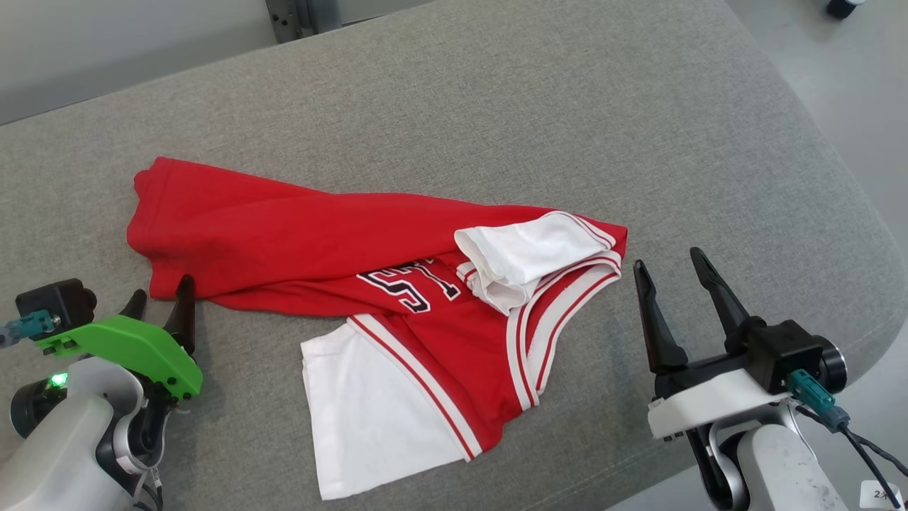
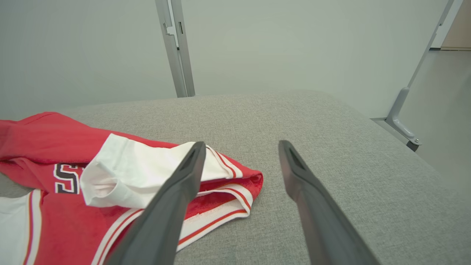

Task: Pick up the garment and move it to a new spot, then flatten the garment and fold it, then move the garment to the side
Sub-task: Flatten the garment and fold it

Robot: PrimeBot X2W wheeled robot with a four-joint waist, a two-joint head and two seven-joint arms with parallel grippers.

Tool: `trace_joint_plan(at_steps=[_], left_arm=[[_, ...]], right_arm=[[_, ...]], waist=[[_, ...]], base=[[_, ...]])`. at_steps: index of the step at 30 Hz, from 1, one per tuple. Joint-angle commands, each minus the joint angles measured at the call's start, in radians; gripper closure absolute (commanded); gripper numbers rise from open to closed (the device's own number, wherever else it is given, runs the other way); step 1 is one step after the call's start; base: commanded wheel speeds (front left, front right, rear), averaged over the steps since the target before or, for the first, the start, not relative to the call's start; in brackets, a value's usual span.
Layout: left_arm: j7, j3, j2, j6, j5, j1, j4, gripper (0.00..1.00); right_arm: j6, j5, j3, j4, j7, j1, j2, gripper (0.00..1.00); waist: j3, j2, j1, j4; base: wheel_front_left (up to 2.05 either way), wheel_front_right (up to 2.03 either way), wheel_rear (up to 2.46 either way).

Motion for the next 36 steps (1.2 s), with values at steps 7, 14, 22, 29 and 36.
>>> trace_joint_plan(at_steps=[7, 14, 22, 29, 36], left_arm=[[0.002, -0.005, -0.019, -0.054, -0.014, -0.019, 0.026, 1.0], [-0.015, -0.024, -0.007, -0.042, 0.027, -0.018, 0.001, 1.0], [-0.011, 0.005, 0.085, 0.047, 0.058, -0.017, -0.327, 1.0], [0.112, -0.01, 0.109, 0.107, 0.133, -0.222, -0.454, 1.0], [0.18, -0.076, 0.047, 0.037, 0.232, -0.468, -0.255, 1.0]], right_arm=[[0.0, 0.005, 0.001, 0.003, -0.003, -0.022, -0.001, 0.0], [0.0, -0.002, -0.002, 0.005, -0.003, -0.008, -0.001, 0.0], [0.0, 0.013, -0.002, -0.002, -0.003, 0.002, -0.001, 0.0], [0.0, 0.069, 0.043, -0.011, -0.003, -0.062, -0.001, 0.0], [0.0, 0.133, 0.068, 0.002, -0.003, -0.075, 0.0, 0.0]], waist=[[-0.011, 0.0, 0.0, 0.015], [-0.027, 0.0, 0.0, 0.025], [-0.028, 0.0, 0.0, 0.009], [0.069, 0.0, 0.0, -0.077], [0.14, 0.0, 0.0, -0.19]], base=[[0.0, 0.0, 0.0], [0.0, 0.0, 0.0], [0.0, 0.0, 0.0], [0.0, 0.0, 0.0], [0.0, 0.0, 0.0]])
